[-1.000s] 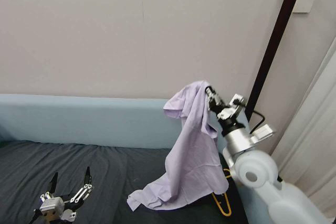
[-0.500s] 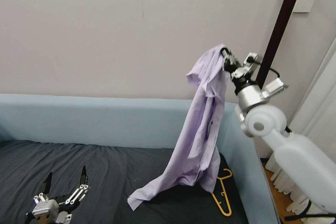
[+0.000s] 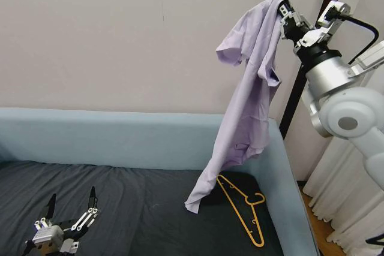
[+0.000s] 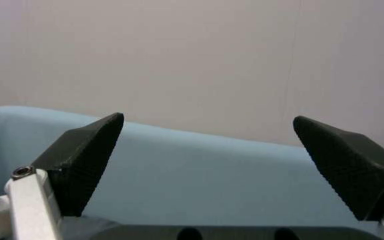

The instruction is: Pick up the clothes from the sofa and hang them on the clothes hanger.

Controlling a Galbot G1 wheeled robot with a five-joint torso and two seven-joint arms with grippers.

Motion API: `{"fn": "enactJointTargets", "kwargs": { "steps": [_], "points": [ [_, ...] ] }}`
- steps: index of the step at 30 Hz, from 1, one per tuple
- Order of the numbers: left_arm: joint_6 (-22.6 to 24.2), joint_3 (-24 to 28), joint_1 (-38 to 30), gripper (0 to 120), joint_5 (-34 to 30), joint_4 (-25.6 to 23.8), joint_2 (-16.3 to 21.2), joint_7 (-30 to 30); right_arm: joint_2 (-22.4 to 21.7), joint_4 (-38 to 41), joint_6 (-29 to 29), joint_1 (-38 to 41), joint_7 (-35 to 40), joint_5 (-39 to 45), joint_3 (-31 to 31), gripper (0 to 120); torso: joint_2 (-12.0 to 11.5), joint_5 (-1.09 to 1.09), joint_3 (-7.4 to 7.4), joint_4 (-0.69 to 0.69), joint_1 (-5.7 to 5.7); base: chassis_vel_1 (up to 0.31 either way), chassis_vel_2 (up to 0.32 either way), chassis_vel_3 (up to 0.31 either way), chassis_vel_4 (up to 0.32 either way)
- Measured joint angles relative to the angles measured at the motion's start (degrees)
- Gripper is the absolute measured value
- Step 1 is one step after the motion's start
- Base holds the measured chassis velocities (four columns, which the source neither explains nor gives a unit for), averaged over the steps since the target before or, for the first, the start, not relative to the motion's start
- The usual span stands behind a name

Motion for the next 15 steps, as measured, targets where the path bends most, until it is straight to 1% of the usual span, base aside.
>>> {"fn": "enactJointTargets", "kwargs": {
  "steps": [1, 3, 5, 6, 8, 10, 12, 13, 15],
  "points": [
    [0.0, 0.0, 0.0, 100, 0.0, 0.0, 0.0, 0.0, 0.0, 0.0, 0.0, 0.0, 0.0, 0.0, 0.0, 0, 0.0, 0.0, 0.0, 0.0, 0.0, 0.0, 0.0, 0.0, 0.0],
    [0.16, -1.11, -0.48, 100, -0.69, 2.07, 0.21, 0.05, 3.58, -2.16, 1.66, -5.69, -0.52, -5.42, -3.72, 0, -0.01, 0.03, 0.01, 0.02, 0.0, 0.0, 0.0, 0.0, 0.0],
    [0.21, -3.02, -0.78, 100, -1.15, 4.7, 1.21, 0.15, 9.19, -6.2, 3.55, -11.45, -0.76, -9.45, -7.63, 0, -0.02, 0.02, 0.02, 0.03, 0.01, 0.0, 0.0, 0.0, 0.0],
    [0.21, -3.02, -0.78, 100, -1.15, 4.7, 1.21, 0.15, 9.19, -6.2, 3.55, -11.45, -0.76, -9.45, -7.63, 0, -0.02, 0.02, 0.02, 0.03, 0.01, 0.0, 0.0, 0.0, 0.0],
    [0.19, -5.78, -1.44, 100, -1.86, 7.98, 2.82, 0.17, 14.3, -11.04, 5.06, -15.2, -1.12, -12.5, -11.39, 0, -0.02, 0.01, 0.02, 0.04, 0.0, 0.0, 0.0, 0.0, 0.0],
    [0.14, -7.98, -2.1, 100, -3.28, 10.17, 4.09, 0.11, 17.75, -14.99, 5.65, -18.12, -1.96, -14.86, -15.31, 0, -0.02, -0.01, 0.01, 0.04, 0.0, 0.0, 0.0, 0.0, 0.0],
    [0.12, -8.81, -2.4, 100, -4.05, 11.05, 4.59, 0.09, 18.92, -16.53, 5.75, -19.38, -2.38, -15.92, -17.49, 0, -0.02, 0.01, 0.02, 0.03, 0.0, 0.0, 0.0, 0.0, 0.0],
    [0.12, -8.81, -2.4, 100, -4.05, 11.05, 4.59, 0.09, 18.92, -16.53, 5.75, -19.38, -2.38, -15.92, -17.49, 0, -0.02, 0.01, 0.02, 0.03, 0.0, 0.0, 0.0, 0.0, 0.0],
    [-0.24, -10.44, -3.15, 100, -5.09, 12.89, 5.34, 0.06, 21.59, -21.56, 6.97, -22.76, -4.28, -20.6, -24.77, 0, -0.01, -0.01, 0.01, 0.01, 0.0, 0.0, 0.0, 0.0, 0.0]
  ]
}}
